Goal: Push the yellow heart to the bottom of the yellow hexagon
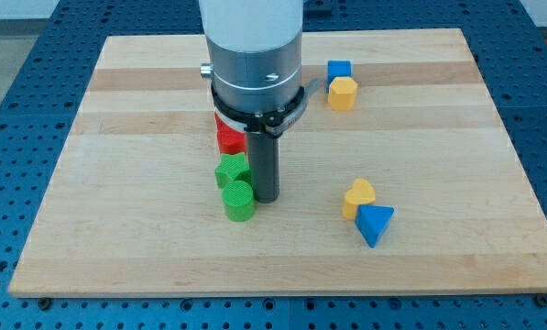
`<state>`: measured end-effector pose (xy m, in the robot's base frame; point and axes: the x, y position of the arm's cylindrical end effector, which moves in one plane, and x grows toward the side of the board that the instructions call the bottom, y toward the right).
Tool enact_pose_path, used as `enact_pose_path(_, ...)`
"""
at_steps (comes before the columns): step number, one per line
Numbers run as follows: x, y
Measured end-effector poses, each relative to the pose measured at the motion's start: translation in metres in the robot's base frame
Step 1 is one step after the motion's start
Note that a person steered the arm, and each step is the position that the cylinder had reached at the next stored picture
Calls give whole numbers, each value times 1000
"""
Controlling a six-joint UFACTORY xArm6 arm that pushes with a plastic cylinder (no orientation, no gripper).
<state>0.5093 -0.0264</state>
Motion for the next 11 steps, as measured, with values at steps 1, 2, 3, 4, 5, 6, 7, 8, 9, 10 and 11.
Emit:
enact_pose_path(1,0,3)
enact_pose_path(2,0,12)
enact_pose_path(3,1,12)
enact_pose_path(4,5,32)
enact_pose_path(5,45,61)
enact_pose_path(6,71,91)
enact_pose_path(7,72,99)
enact_pose_path(8,75,138)
enact_pose_path(9,76,157)
enact_pose_path(10,74,150)
enact_pose_path(11,74,137)
